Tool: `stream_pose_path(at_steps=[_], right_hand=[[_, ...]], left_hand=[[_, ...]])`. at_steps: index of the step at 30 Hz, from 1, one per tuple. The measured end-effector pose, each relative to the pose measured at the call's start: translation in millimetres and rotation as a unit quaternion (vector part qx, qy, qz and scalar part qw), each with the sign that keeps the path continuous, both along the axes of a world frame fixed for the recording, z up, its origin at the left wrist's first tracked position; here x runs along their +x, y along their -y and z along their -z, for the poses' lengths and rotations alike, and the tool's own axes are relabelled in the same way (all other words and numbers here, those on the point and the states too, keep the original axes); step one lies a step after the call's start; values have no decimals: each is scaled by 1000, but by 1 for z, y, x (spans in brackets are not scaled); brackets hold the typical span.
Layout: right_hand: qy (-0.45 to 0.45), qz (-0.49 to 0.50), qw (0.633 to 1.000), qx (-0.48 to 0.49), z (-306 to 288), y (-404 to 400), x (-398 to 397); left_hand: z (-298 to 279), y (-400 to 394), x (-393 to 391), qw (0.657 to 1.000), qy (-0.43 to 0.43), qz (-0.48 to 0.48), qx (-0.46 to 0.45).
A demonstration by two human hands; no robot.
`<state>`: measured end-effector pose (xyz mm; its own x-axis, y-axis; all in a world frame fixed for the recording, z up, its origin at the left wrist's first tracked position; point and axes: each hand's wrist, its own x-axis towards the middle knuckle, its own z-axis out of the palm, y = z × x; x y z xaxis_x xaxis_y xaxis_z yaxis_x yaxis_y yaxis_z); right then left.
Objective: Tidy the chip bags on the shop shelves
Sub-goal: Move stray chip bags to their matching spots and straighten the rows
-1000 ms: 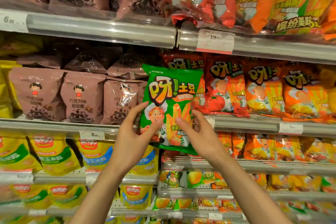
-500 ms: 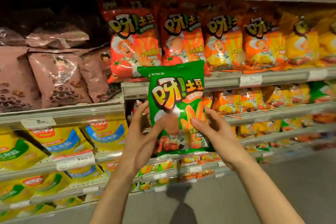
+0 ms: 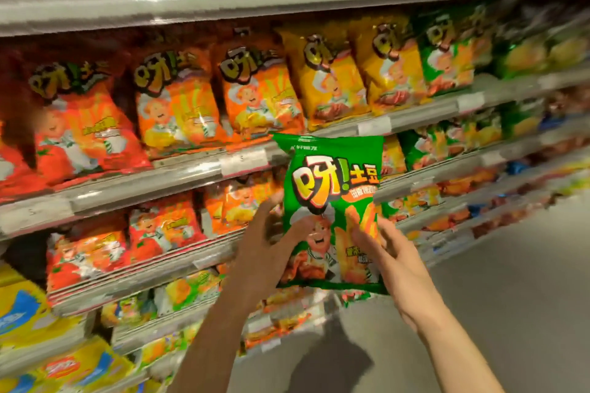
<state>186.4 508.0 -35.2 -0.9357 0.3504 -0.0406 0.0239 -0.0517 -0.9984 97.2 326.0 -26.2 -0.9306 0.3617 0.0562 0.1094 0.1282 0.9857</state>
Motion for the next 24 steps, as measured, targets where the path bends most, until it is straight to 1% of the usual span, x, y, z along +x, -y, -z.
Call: stream_pose_path(at_steps=[4,6,9,15,18,24], right_hand=[[8,59,998,13,-7,-77,24],[15,96,995,5,-7,-113,30],[19,142,990,7,-4,-162,32],[19,205,978,3,-7,-266,18],[6,203,979,12,-18,-322,-3],[-25,206,975,78,-58,-429,-47]], left_hand=[[-7,-96,3,999,-3,49,0],[-7,-136,1,997,9,76,2],[-4,-194,-10,994,25,101,-27],[-18,-312,-34,984,-21,175,-8],[-20,-369,-58,979,-22,197,39],[-53,-473,-106,973,-70,214,53]])
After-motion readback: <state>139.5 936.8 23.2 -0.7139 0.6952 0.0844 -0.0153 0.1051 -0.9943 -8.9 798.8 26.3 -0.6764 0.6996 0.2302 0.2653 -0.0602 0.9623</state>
